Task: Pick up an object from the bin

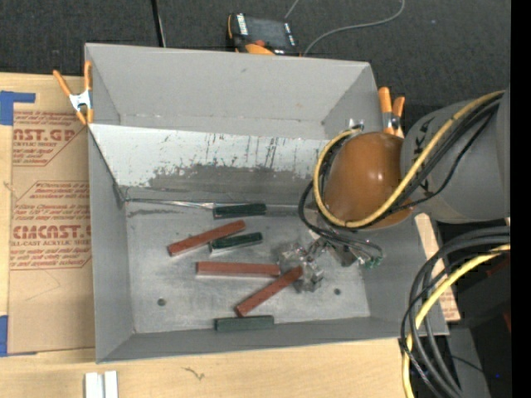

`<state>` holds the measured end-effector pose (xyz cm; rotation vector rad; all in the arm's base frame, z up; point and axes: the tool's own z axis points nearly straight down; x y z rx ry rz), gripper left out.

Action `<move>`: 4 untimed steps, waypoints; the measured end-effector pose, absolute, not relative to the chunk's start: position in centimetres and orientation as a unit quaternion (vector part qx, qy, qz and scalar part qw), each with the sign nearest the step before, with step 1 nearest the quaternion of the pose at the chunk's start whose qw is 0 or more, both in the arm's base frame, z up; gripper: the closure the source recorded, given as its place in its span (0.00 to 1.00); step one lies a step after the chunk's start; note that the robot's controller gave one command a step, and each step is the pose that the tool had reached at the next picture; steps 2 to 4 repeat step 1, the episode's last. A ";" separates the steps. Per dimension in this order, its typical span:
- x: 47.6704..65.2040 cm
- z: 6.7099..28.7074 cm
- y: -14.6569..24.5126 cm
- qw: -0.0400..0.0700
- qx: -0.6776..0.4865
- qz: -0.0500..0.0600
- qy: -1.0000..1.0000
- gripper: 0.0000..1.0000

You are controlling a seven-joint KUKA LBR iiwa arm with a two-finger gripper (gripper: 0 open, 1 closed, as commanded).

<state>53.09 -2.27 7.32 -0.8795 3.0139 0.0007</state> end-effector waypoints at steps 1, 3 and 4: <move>52.6 24.9 4.9 0.005 -0.385 -0.001 0.923 1.00; 52.6 24.9 4.9 0.005 -0.385 -0.001 0.923 1.00; 52.6 24.9 4.9 0.005 -0.385 -0.001 0.923 1.00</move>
Offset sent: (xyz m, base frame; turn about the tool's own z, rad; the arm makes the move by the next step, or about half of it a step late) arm -0.0065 0.0696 0.1718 -0.2205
